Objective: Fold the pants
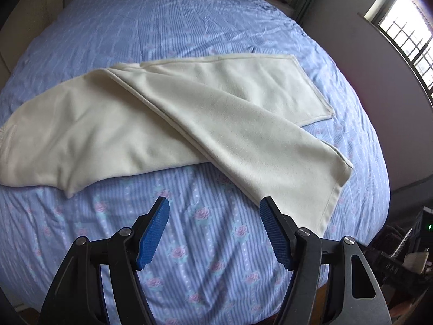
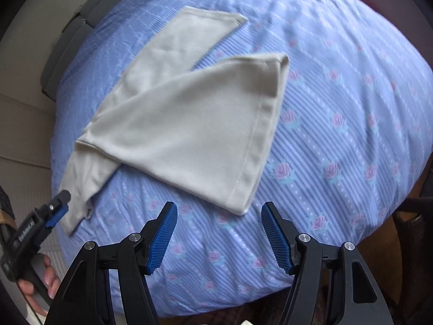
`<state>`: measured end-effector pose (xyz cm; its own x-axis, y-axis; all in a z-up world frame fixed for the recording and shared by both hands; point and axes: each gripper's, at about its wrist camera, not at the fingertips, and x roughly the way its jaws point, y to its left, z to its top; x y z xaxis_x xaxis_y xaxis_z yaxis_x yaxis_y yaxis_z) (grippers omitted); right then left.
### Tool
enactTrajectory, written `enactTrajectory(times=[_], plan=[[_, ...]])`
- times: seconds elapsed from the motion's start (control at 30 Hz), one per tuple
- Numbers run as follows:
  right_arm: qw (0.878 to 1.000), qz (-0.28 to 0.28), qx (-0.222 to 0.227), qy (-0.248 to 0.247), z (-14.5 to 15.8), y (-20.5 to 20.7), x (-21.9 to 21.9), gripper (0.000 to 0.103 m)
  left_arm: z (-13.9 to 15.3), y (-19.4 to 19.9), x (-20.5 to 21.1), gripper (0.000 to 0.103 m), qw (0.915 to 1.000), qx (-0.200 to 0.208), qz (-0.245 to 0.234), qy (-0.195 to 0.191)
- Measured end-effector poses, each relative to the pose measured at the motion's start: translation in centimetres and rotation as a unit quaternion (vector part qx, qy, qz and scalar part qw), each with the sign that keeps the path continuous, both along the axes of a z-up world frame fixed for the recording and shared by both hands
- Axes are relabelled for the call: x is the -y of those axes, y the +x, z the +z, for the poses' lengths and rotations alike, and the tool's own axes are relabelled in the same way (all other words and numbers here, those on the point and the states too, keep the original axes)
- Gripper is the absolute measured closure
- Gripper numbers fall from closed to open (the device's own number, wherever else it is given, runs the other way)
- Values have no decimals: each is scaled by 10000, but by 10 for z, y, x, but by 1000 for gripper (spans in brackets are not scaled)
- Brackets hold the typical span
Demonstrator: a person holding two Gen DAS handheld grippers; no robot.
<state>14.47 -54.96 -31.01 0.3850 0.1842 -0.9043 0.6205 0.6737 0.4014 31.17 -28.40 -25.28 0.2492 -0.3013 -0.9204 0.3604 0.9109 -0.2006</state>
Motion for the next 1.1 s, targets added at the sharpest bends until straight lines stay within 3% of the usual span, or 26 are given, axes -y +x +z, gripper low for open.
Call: enactTrajectory(times=[0.13, 0.37, 0.6, 0.7, 0.73, 0.77, 0.83, 0.97, 1.1], plan=[[9991, -329, -85, 235, -34, -2, 3, 37, -33, 24, 18, 36, 9997, -210, -84, -88], [9928, -1126, -57, 415, -68, -3, 5, 37, -69, 66, 26, 41, 9993, -313, -153, -121], [9870, -1488, -95, 602, -94, 5, -7, 39, -105, 87, 34, 45, 9976, -658, -164, -138], [9848, -1571, -170, 724, -99, 6, -9, 61, -113, 95, 35, 55, 9958, -873, -108, -258], [9833, -1559, -187, 917, -99, 8, -8, 73, -113, 96, 35, 68, 9948, -953, -135, -329], [9828, -1552, -186, 985, -97, 11, -7, 76, -111, 98, 36, 78, 9934, -1040, -194, -437], [9827, -1511, -2, 1067, -83, 14, -4, 86, -103, 99, 41, 88, 9926, -1061, -302, -509], [9816, -1508, 729, 916, -21, 27, 12, 93, -63, 103, 50, 91, 9921, -790, -458, -857], [9760, -1508, 1514, 419, 48, 54, 46, 95, -11, 124, 67, 92, 9909, -245, -475, -1236]])
